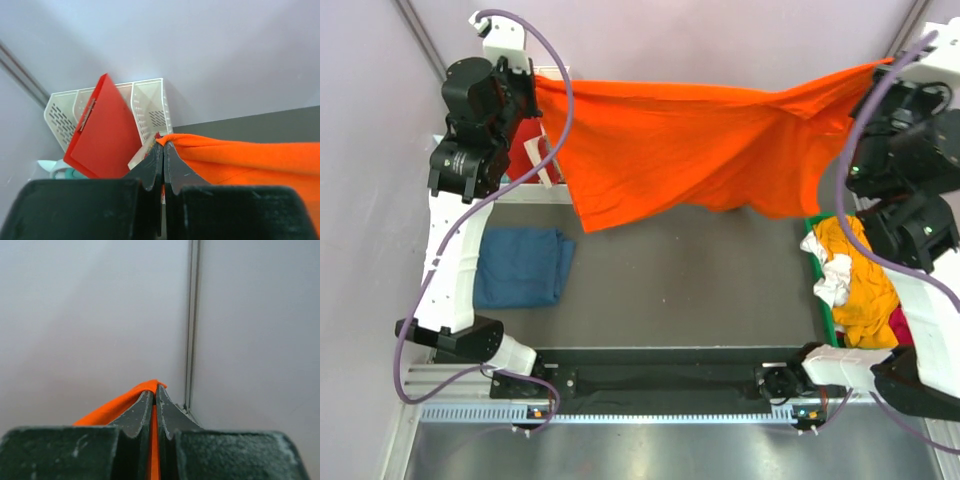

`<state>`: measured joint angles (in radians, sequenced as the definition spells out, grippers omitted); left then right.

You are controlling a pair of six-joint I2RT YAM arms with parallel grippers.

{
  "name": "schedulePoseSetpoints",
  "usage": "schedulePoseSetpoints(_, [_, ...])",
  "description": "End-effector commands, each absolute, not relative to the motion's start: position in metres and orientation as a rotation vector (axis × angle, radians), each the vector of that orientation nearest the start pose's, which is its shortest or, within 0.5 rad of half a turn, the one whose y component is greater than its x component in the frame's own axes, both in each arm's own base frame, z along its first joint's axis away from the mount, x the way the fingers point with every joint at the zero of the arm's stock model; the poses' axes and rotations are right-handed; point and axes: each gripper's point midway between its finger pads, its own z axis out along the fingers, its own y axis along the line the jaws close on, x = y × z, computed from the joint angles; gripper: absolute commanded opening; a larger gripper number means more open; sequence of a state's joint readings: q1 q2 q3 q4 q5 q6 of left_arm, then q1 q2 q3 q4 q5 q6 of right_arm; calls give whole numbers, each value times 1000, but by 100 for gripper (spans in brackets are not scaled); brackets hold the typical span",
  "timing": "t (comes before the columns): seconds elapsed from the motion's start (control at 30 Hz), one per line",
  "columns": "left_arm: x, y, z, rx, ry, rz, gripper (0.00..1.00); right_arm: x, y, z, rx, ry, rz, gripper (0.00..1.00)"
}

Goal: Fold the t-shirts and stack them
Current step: Flatten out the tshirt

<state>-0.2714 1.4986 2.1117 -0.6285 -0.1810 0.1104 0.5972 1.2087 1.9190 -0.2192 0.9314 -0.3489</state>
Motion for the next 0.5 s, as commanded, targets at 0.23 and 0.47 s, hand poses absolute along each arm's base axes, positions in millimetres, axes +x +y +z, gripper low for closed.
schedulePoseSetpoints(0.23, [320,-27,631,2,1290,76,0,193,-60,647,436,1125,-317,0])
schedulePoseSetpoints(0.47, [277,-21,627,4,1283,35,0,173,-74,647,459,1125,-305,0])
